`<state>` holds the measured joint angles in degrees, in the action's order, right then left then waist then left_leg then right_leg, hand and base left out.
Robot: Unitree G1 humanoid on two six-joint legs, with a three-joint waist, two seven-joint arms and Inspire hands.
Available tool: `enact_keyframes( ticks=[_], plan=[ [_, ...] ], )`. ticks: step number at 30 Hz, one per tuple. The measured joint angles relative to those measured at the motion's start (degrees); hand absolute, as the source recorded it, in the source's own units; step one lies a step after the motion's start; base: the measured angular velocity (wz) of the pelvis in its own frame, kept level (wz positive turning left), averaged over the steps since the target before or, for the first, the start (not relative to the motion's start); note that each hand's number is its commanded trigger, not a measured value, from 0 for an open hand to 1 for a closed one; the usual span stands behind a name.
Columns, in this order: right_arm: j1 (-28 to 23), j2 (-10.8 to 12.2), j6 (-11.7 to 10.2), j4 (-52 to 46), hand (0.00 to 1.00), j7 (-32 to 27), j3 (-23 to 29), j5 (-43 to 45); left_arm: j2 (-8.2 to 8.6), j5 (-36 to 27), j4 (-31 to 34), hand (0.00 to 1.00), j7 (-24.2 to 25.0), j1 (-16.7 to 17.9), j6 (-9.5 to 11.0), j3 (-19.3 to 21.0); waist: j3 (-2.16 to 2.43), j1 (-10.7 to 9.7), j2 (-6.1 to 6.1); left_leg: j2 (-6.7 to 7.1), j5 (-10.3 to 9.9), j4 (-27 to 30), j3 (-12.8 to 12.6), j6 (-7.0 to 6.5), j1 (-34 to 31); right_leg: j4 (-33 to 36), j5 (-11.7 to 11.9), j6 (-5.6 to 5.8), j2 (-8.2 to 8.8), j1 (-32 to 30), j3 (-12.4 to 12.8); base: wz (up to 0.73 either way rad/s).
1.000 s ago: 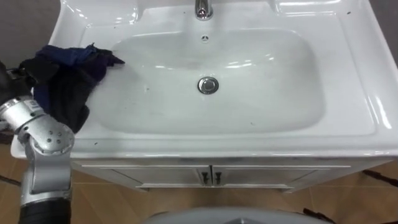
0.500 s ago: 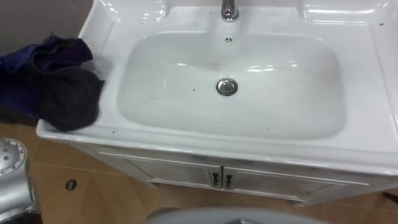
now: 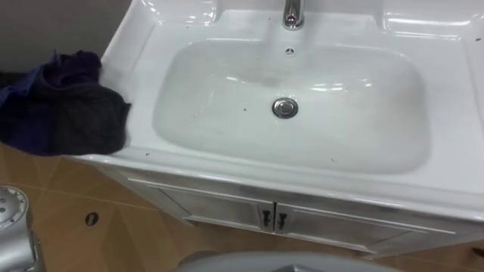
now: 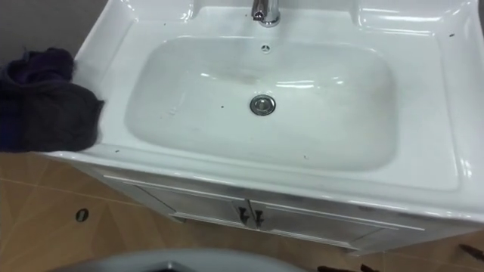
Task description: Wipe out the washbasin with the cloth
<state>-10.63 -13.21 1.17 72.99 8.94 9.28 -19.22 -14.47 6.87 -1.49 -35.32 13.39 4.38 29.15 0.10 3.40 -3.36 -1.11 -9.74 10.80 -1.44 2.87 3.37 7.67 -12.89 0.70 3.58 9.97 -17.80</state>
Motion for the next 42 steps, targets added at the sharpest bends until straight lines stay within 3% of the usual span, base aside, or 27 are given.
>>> enact_keyframes(
  ticks=[7,9,16,22,32,42],
  plan=[
    [0.03,0.0,0.06,0.7,0.0,0.57,0.0,0.15,0.0,0.04,0.04,0.0,0.31,-0.12,-0.01,-1.93,-0.04,-2.94,-0.13,0.08,-0.02,0.24,-0.27,-0.04,0.06,0.03,-0.2,0.07,0.14,0.01,0.04,0.0],
    [0.04,-0.02,0.05,0.75,0.0,0.85,-0.01,0.4,0.02,0.3,0.11,0.0,1.16,-0.18,-0.03,-2.73,-0.24,-3.45,0.15,0.07,-0.02,0.18,-0.3,-0.04,0.08,0.1,-0.19,0.06,0.1,0.01,0.19,0.0],
    [0.56,-0.13,-0.01,0.84,0.0,1.81,-0.31,0.95,-0.01,5.48,2.32,0.0,3.76,-1.9,-0.06,-7.37,-0.23,-4.56,0.69,0.05,-0.03,0.35,-1.18,-0.03,0.04,0.11,-0.2,0.07,0.21,-0.11,0.6,-0.03],
    [0.31,-0.4,-1.17,0.86,0.0,1.79,-0.71,1.67,-0.1,7.64,7.59,0.0,6.86,-3.12,0.11,-10.18,-0.63,-4.74,0.75,0.03,-0.03,0.45,-1.61,-0.03,-0.06,0.01,-0.19,0.07,0.24,-0.22,0.71,-0.02],
    [0.48,-0.46,-1.13,1.17,0.0,2.36,-0.7,1.73,-0.4,5.78,10.52,0.0,11.29,-4.3,0.18,-10.24,-0.48,-4.72,0.78,0.04,-0.03,0.39,-1.71,-0.03,-0.02,0.03,-0.19,0.06,0.28,-0.3,0.54,0.0],
    [1.07,-0.43,-0.25,1.2,0.0,2.67,-0.61,2.11,-0.4,-0.02,10.1,0.0,14.6,-4.31,0.06,-10.02,-0.42,-4.54,1.13,0.03,-0.03,0.43,-1.7,-0.03,0.26,0.22,-0.2,0.07,0.3,-0.08,0.75,0.0]
  ],
)
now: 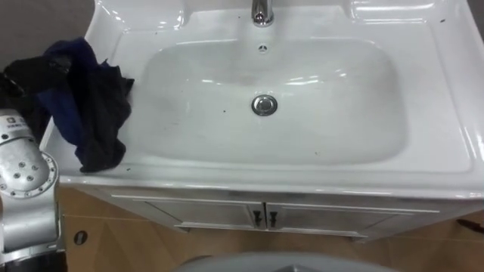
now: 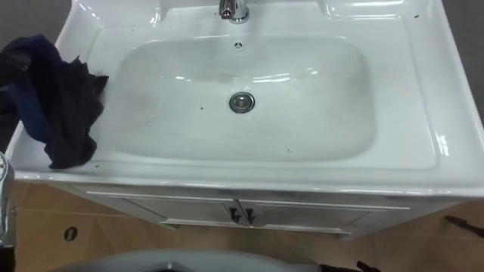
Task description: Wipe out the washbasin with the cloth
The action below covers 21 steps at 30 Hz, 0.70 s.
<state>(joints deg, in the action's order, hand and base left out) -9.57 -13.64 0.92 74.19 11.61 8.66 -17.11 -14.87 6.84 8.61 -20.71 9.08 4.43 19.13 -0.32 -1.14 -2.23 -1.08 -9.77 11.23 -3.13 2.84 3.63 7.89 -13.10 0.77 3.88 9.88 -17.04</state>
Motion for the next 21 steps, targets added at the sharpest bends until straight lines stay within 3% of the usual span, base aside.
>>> enact_keyframes(
  ticks=[4,5,8,12,16,21],
  plan=[
    [0.0,-0.07,0.45,-0.12,0.0,-0.19,0.51,1.88,0.0,0.07,-3.57,0.0,1.93,0.02,-0.31,-0.05,-0.06,0.07,-0.07,0.0,0.0,-0.03,0.0,0.0,0.0,-0.14,-0.03,0.02,0.0,-0.18,-0.04,0.0],
    [-0.1,-0.16,0.49,-0.19,0.0,-0.24,0.5,1.88,-0.01,0.14,-6.44,0.0,2.71,0.04,-0.55,-0.1,0.1,0.03,-0.33,0.01,0.0,-0.03,0.0,0.0,0.01,-0.05,-0.03,0.02,0.0,-0.18,-0.02,0.0],
    [-0.59,-0.2,1.06,-0.99,0.0,-0.25,0.53,1.88,0.0,0.61,-10.1,0.0,4.55,0.47,-3.96,-1.12,0.29,-0.1,-0.84,-0.02,0.0,-0.03,0.03,0.0,-0.27,0.01,-0.02,0.0,-0.06,-0.43,-0.06,0.02],
    [-0.57,-0.27,1.69,-1.18,0.0,-0.26,0.63,2.21,0.0,3.04,-13.2,0.0,8.21,0.5,-6.15,-1.89,0.31,-0.03,-1.0,-0.04,0.0,-0.46,-0.03,0.0,-0.16,0.26,0.02,-0.01,-0.07,-0.5,-0.07,0.0],
    [-0.09,-0.92,1.69,-1.23,0.0,-0.44,0.47,1.76,-0.18,4.14,-20.28,0.0,11.81,0.45,-6.91,-4.32,0.19,-0.08,-1.68,-0.02,0.0,-0.72,-1.04,-0.01,0.24,0.75,0.0,0.03,0.16,-0.72,0.46,-0.08],
    [0.45,-1.21,1.66,-1.25,0.0,-1.08,0.41,1.65,-0.21,4.16,-22.12,0.0,14.64,-0.27,-6.84,-4.62,0.21,0.04,-2.12,-0.14,0.0,-0.52,-1.58,-0.01,0.47,0.84,-0.02,0.04,0.12,-0.82,1.27,-0.06]
  ],
)
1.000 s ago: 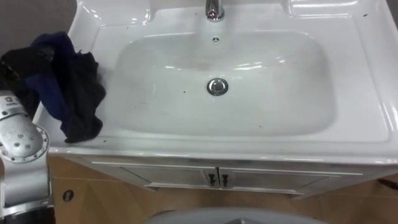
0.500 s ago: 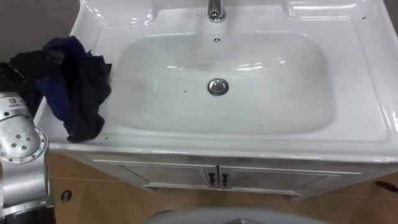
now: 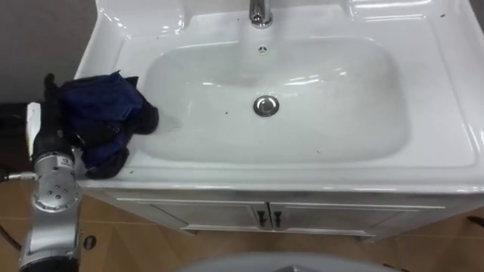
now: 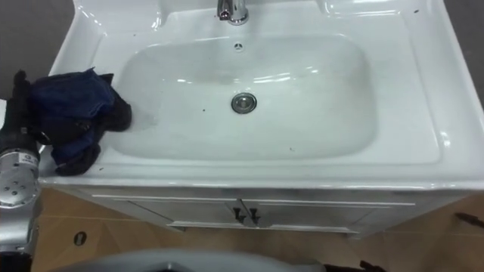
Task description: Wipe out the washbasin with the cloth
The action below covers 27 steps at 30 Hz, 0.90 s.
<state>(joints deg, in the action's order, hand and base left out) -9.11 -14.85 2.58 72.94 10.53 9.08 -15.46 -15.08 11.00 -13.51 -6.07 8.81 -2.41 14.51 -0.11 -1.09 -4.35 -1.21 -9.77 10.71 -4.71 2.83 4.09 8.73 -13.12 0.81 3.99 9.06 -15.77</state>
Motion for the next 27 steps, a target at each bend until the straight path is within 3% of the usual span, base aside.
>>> enact_keyframes(
  ticks=[11,14,16,19,21,27],
  plan=[
    [0.57,-0.07,-0.08,0.05,0.0,-1.16,-1.04,0.71,-0.04,1.03,0.28,0.0,1.11,-0.47,0.06,0.01,0.0,-0.22,0.14,-0.02,0.0,0.03,0.1,-0.01,-0.07,-0.05,-0.09,0.09,-0.02,-0.02,-0.24,0.01],
    [0.57,0.0,-0.14,0.08,0.0,-1.17,-1.0,0.62,-0.04,0.94,2.49,0.0,0.16,-0.48,0.07,0.01,-0.03,-0.38,0.65,-0.02,0.01,0.16,0.32,-0.01,-0.53,-0.07,-0.07,0.06,-0.1,-0.09,-0.73,0.09],
    [0.61,0.05,-0.45,0.07,0.0,-1.17,-1.08,0.38,-0.04,0.92,4.83,0.0,-1.18,-0.5,0.48,0.01,-0.07,-0.41,1.18,-0.02,0.01,0.16,0.38,-0.01,-0.69,-0.09,-0.05,0.05,-0.1,-0.08,-1.04,0.06],
    [0.5,0.12,-1.79,0.15,0.0,-1.05,-1.1,0.38,-0.05,1.15,6.35,0.0,-5.23,-0.63,3.25,0.02,-0.04,-0.17,2.02,-0.02,0.0,0.16,0.04,-0.01,-0.7,-0.1,-0.03,0.03,-0.05,-0.08,-0.97,-0.02],
    [0.35,0.33,-2.22,0.09,0.0,-1.12,-1.07,0.37,-0.04,1.21,8.05,0.0,-7.53,-0.63,3.33,0.17,0.0,0.03,2.03,-0.03,0.0,0.13,0.01,-0.01,-0.54,-0.1,-0.03,0.03,-0.06,0.03,-0.86,-0.05],
    [-0.09,1.51,-3.18,0.21,0.0,-0.91,-1.08,0.32,-0.01,1.12,13.89,0.0,-17.82,-0.63,7.29,3.72,-0.04,0.83,2.44,-0.02,-0.15,0.13,0.08,-0.2,-0.44,-0.19,-0.04,0.03,-0.11,0.03,-0.2,-0.02]
  ],
)
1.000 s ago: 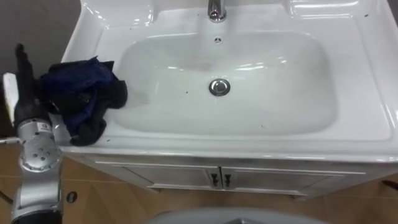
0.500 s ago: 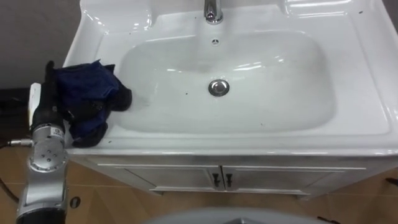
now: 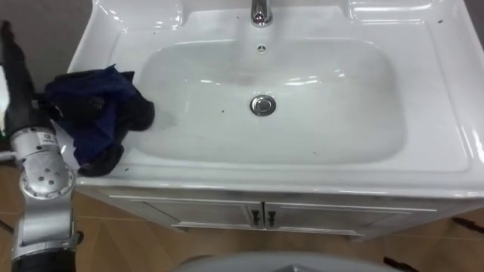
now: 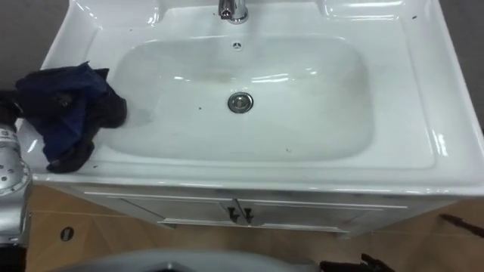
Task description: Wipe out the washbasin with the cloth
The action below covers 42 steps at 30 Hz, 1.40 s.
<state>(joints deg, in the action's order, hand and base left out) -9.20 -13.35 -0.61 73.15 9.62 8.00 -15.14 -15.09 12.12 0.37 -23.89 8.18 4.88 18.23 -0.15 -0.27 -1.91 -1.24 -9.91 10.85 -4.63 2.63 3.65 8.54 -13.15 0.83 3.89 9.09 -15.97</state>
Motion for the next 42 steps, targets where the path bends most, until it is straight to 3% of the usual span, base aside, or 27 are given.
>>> enact_keyframes(
  ticks=[3,11,15,18,24,27,33,37,42],
  plan=[
    [-0.48,0.21,-0.17,0.29,0.0,0.69,-0.01,-0.01,0.13,-0.01,0.89,0.0,-4.15,0.0,2.11,1.6,0.03,0.29,-0.09,0.08,-0.02,-0.03,0.1,-0.04,0.07,0.01,-0.01,0.02,0.06,0.02,0.0,0.0],
    [-1.48,0.21,-0.61,0.41,0.0,-1.22,-0.09,-0.28,0.21,-0.97,0.89,0.0,-13.9,0.08,3.23,3.64,0.1,1.04,-0.01,0.07,-0.03,0.04,0.31,-0.05,0.11,0.07,0.0,0.02,0.0,0.07,0.1,0.0],
    [-2.67,0.14,-0.51,-0.3,0.0,-2.65,-0.09,-0.07,0.23,-8.42,0.6,0.0,-17.38,1.17,4.37,6.11,0.17,1.57,-0.08,0.08,-0.03,-0.01,0.43,-0.05,0.31,0.11,-0.03,0.04,0.01,0.03,0.14,-0.04],
    [-3.72,0.19,-0.46,-0.33,0.0,-3.03,0.06,-0.21,0.27,-17.09,-0.25,0.0,-18.57,1.85,4.42,8.7,0.22,2.55,0.07,0.1,-0.03,-0.19,0.71,-0.05,0.62,0.11,-0.04,0.03,-0.02,0.35,0.19,-0.01],
    [-4.67,0.53,-0.44,-2.23,0.0,-4.19,0.63,0.0,0.29,-26.06,-8.34,0.0,-22.28,2.69,5.63,14.8,0.22,4.81,-0.02,0.19,-0.03,-0.3,0.95,-0.06,0.92,0.04,-0.13,0.08,0.06,0.68,0.07,0.02],
    [-4.72,1.28,-0.42,-2.41,0.0,-5.31,0.63,0.05,0.3,-29.95,-8.79,0.0,-23.39,3.36,5.63,15.48,0.61,5.74,0.55,0.28,-0.05,-0.16,1.71,-0.08,0.89,0.06,-0.23,0.1,0.04,0.95,-0.35,0.09],
    [-5.44,1.31,0.81,-4.54,0.0,-5.98,0.68,-0.26,0.27,-36.44,-9.75,0.0,-24.22,4.02,5.54,15.65,0.64,6.95,-0.18,0.52,-0.43,0.58,3.22,-0.68,0.08,0.15,-0.47,0.35,0.18,0.85,-1.56,0.12],
    [-5.59,1.26,1.95,-4.55,0.0,-5.71,0.75,-0.39,0.22,-40.95,-12.94,0.0,-24.14,4.28,5.29,17.92,0.79,7.08,-0.57,0.57,-0.47,0.54,3.31,-0.75,0.04,0.31,-0.47,0.36,0.23,0.82,-1.65,0.02],
    [-6.08,1.23,2.71,-4.61,0.0,-5.77,0.76,1.1,0.38,-45.64,-15.83,0.0,-24.41,7.31,4.14,18.17,0.8,6.86,-0.85,0.66,-0.5,0.53,3.28,-0.78,-0.02,0.23,-0.46,0.37,0.28,0.85,-1.66,0.0]
  ],
)
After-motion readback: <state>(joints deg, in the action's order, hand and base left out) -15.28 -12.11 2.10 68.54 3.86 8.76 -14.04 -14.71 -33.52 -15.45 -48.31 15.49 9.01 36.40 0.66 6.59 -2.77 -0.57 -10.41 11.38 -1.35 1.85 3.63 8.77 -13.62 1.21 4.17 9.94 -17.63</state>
